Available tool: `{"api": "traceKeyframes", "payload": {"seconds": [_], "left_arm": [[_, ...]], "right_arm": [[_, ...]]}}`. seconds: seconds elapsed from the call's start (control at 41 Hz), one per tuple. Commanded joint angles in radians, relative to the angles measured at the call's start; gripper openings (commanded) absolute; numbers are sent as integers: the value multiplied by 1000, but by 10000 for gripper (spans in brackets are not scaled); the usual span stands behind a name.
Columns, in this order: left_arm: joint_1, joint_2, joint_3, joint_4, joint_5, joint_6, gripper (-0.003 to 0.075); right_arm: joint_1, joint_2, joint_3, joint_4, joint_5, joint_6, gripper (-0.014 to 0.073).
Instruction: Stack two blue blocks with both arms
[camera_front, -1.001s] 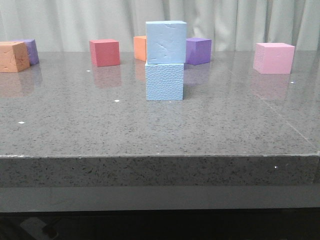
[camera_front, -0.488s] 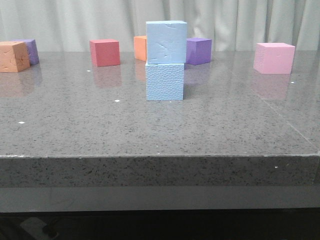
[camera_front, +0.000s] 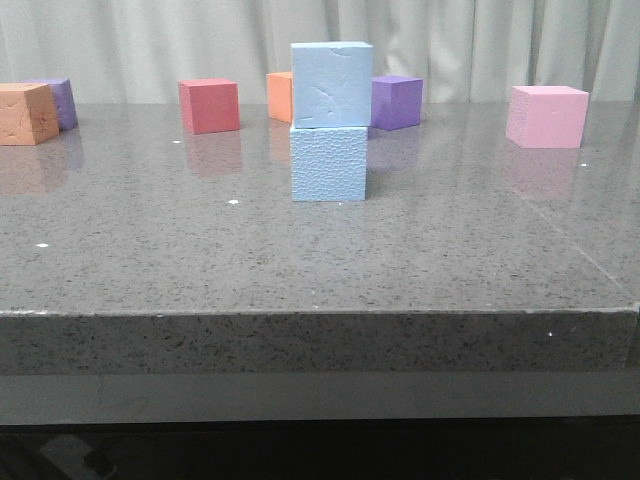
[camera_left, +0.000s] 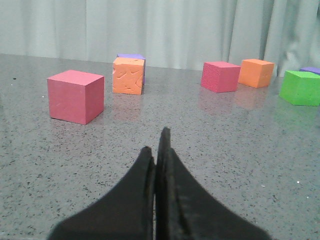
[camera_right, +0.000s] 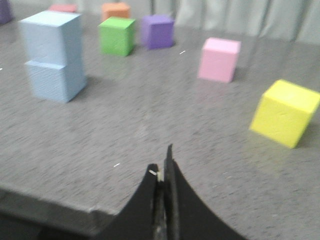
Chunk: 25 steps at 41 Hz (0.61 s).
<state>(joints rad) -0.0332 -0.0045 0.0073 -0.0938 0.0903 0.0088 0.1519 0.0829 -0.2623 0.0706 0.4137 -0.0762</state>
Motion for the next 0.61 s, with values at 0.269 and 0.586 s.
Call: {"api": "traceKeyframes", "payload": {"seconds": [0.269,0.586], "left_arm": [[1,-18,0,-8,-90,-9,-20],[1,-18,0,-8,-90,-9,-20]], "right_arm": [[-111,-111,288,13,-543,-19,-63],[-113,-112,284,13,-520,-19,-67]]}}
